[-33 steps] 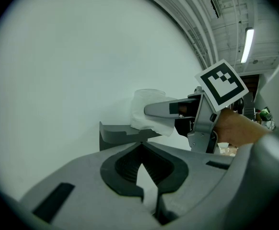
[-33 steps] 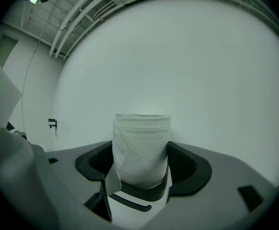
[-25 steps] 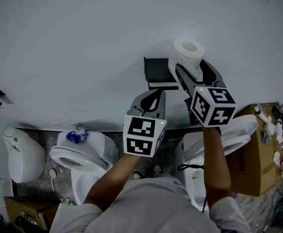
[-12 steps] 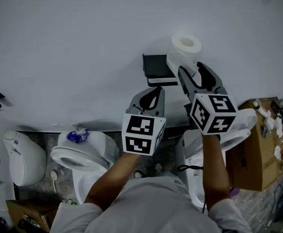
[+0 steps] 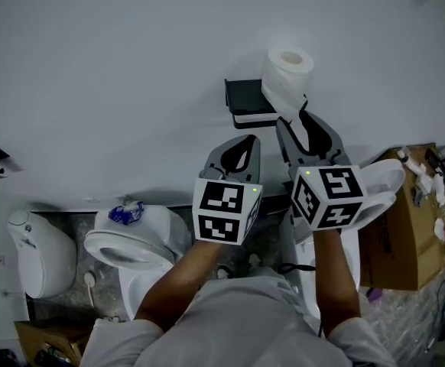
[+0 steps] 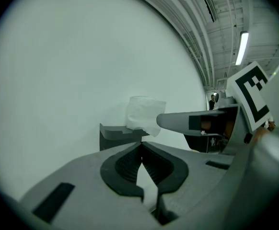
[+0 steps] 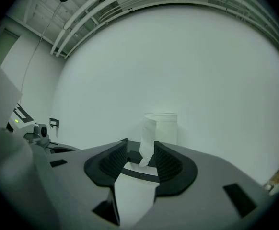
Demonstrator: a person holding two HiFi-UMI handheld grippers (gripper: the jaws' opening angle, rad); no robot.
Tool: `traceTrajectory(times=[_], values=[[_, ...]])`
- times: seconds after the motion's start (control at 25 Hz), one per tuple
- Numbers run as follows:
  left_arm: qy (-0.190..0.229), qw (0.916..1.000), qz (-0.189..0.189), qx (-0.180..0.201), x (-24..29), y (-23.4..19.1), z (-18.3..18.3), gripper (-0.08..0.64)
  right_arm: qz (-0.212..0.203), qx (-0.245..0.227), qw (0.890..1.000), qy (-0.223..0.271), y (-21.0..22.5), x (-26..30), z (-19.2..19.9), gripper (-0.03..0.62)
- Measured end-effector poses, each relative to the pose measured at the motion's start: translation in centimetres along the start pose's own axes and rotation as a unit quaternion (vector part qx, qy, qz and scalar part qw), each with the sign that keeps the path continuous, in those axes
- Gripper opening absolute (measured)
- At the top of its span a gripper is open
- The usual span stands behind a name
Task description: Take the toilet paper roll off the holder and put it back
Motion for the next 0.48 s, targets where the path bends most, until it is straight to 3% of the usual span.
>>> traceTrajectory(times=[0.48], values=[[0.001,0.9999,0.009,0.006,-2.0,0.5,0.5,0.005,0.002,0.011,1.000,-0.020,-3.4,-2.2,2.9,0.032]])
Point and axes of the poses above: the fingertips, and each gripper's own axes: x forward along the fingers, y to its right, z out of its underside, the point moved 7 cm from there along -x, backward along the fingers, and after that the axes turned 3 degrees about z, right-handed, at the moved point
